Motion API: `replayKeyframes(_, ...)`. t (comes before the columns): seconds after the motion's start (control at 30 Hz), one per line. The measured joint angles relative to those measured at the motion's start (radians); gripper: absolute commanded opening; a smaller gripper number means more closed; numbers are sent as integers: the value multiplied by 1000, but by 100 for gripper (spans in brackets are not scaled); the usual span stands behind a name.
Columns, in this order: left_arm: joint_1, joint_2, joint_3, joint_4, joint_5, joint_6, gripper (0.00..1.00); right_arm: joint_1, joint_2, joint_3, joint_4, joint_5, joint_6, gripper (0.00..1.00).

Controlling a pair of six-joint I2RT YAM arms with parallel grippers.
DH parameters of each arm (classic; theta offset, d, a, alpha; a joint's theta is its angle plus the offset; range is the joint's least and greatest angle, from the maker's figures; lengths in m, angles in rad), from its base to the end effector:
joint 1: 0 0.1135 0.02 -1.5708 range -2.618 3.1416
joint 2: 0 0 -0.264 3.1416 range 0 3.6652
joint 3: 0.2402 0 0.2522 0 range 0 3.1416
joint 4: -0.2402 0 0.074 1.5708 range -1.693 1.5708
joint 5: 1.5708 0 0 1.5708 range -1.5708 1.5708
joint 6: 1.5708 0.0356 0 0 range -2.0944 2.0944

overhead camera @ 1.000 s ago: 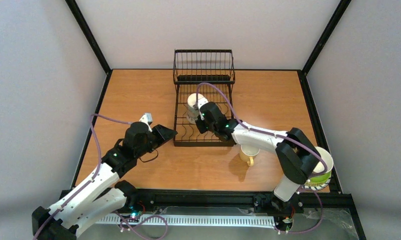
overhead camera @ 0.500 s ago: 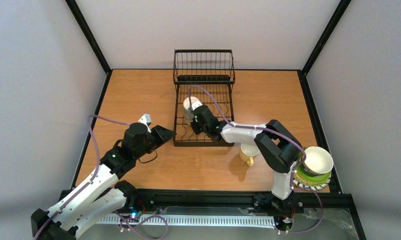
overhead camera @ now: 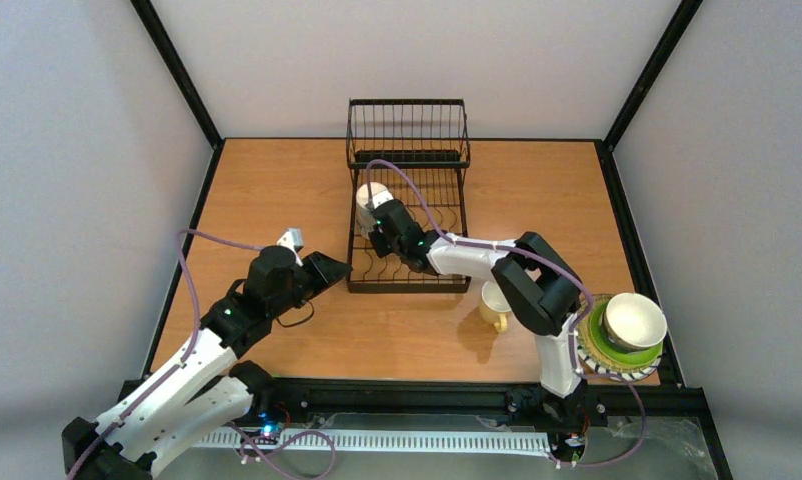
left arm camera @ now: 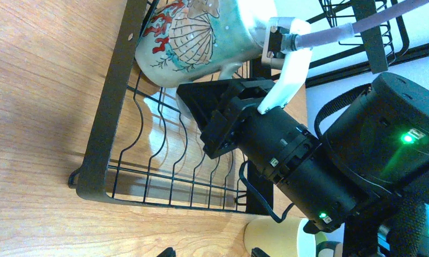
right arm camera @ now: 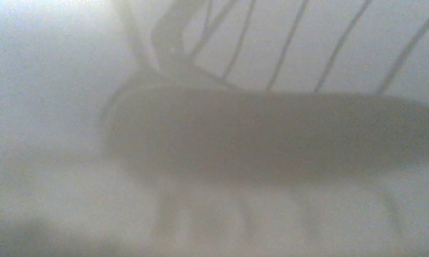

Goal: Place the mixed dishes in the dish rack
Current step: Turn the cup upside down over the dish rack.

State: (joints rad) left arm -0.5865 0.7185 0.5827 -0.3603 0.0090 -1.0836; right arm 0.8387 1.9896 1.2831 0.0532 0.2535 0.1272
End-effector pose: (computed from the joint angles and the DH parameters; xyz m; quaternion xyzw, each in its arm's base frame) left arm 0.1401 -0.0935 0.2614 -0.2091 0.8332 -0.3820 0.3407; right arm 0.2999 0.3204 0.1754 -0.2573 0.8532 0.1036 0.4417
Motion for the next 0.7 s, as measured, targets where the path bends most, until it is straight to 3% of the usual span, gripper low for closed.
replayKeyframes(0.2,0,0,0,-2,0,11,80,-1,38,44,-11,27,31,21)
replayKeyframes(0.3,0,0,0,-6,1,15,80,-8,53,68,-19,38,48,37)
replayKeyframes(0.33,0,0,0,-7,2,16,80,-9,57,73,-21,42,52,48)
replayKeyframes(0.5,0,-1,0,-13,2,16,80,-14,61,109,-22,69,67,74)
replayKeyframes(0.7,0,-3,0,-16,2,16,80,-15,61,137,-5,86,71,84)
